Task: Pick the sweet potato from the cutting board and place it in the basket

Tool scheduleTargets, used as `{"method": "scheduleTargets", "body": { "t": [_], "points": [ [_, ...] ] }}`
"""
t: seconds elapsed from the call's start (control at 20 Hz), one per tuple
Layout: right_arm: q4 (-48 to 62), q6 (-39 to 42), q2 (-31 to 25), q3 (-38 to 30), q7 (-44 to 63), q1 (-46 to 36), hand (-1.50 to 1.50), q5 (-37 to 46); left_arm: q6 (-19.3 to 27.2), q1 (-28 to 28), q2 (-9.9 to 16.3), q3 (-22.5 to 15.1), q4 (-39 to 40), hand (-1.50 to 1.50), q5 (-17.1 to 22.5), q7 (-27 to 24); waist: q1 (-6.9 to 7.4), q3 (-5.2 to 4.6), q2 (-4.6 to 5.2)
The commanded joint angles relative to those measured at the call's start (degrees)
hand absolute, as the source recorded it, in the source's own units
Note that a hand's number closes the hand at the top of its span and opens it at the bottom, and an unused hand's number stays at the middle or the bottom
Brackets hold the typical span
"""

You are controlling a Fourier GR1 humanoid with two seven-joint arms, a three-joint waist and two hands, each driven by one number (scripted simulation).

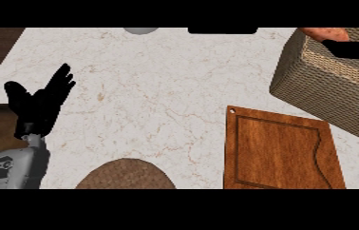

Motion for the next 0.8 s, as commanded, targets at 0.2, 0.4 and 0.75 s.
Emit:
{"method": "scheduleTargets", "body": {
  "t": [0.2, 0.4, 0.75],
  "points": [
    [-0.6, -3.6, -1.6, -6.1, -4.8, 1.0, -1.50, -8.9, -1.3, -0.2, 0.5, 1.5, 1.4, 0.00, 1.0, -0.7, -0.45, -0.01, -0.08],
    [-3.9, -7.4, -2.3, -13.8, -4.8, 2.2, -1.50, -15.1, -0.6, 2.0, 0.0, 1.1, -2.5, 0.00, 1.0, 0.6, -0.66, 0.05, -0.32],
    [-11.5, 3.8, -8.3, -26.4, -5.4, 13.5, -1.50, -31.8, -0.5, 1.8, 0.2, 1.7, 0.1, 0.00, 0.5, -0.3, -1.80, 0.02, -0.39]
  ]
}}
